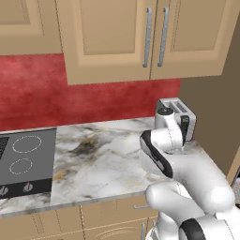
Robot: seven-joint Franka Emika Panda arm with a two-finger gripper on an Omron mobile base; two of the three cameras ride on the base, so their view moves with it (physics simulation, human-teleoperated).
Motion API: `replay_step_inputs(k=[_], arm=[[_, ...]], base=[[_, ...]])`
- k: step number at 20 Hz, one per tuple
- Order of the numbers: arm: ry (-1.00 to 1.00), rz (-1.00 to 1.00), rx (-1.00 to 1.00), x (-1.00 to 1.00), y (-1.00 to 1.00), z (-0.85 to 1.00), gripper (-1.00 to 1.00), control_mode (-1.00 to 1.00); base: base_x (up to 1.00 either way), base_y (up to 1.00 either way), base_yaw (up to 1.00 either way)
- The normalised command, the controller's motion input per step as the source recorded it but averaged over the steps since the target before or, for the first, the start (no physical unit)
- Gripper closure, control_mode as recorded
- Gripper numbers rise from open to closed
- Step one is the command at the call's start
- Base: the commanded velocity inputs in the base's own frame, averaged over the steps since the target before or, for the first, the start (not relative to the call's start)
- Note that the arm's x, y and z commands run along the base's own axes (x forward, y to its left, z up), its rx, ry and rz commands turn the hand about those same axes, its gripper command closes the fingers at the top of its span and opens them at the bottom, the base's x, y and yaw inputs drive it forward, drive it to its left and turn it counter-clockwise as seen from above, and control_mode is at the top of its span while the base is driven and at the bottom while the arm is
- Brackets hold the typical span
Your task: Place the chicken drumstick on the bottom rack of the oven.
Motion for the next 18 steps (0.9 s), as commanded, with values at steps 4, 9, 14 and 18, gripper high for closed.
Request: replay_step_inputs(k=[4, 9, 14, 18], arm=[[-0.01, -0.13, -0.01, -0.79, -0.06, 1.00, 1.00, -1.00], [-0.08, -0.11, -0.14, -0.53, -0.06, 0.91, 1.00, -1.00], [-0.04, 0.00, -0.13, -0.24, 0.08, 0.65, 1.00, -1.00], [-0.04, 0.00, 0.08, -0.21, 0.00, 0.51, 1.00, -1.00]], base=[[0.00, 0.00, 0.00], [0.00, 0.00, 0.00], [0.00, 0.00, 0.00], [0.00, 0.00, 0.00]])
